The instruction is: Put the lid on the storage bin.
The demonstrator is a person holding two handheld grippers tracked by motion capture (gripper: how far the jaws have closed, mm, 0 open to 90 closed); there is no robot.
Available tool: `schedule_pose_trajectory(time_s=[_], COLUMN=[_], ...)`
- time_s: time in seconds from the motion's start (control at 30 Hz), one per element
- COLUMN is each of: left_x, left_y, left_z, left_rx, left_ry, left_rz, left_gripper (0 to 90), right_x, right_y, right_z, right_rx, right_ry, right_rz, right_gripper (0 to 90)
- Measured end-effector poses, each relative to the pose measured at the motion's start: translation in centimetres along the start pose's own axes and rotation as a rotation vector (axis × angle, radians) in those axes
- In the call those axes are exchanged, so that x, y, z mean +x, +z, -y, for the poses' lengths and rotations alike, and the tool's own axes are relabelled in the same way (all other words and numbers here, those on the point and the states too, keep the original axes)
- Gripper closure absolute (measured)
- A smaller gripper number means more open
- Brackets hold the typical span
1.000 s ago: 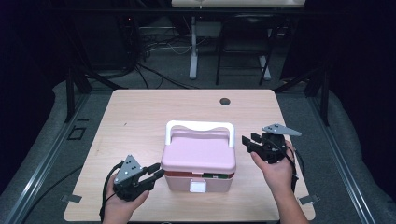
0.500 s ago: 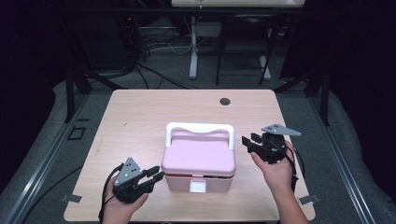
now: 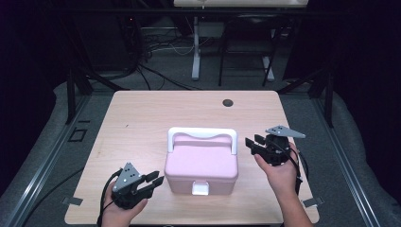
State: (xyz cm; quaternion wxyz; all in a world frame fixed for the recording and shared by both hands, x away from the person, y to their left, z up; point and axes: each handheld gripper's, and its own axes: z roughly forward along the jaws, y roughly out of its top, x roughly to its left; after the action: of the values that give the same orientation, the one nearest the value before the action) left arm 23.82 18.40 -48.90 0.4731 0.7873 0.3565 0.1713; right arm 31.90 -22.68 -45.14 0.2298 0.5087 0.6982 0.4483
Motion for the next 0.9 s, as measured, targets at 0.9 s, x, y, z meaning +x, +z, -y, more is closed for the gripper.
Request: schedule_pose_trajectory(time_s=[0.9], left_x=[2.9], left_y=[0.8], left_z=[0.8], left_rx=[-0.005], left_ry=[-0.067], left_rz=[-0.069], left_gripper=[64.6], right_x=[-0.3], right_y=[-0.1], right_z=[0.0], right_rx=[0.017], right_ry=[0.002], right_rz=[0.000], right_gripper=[58.3])
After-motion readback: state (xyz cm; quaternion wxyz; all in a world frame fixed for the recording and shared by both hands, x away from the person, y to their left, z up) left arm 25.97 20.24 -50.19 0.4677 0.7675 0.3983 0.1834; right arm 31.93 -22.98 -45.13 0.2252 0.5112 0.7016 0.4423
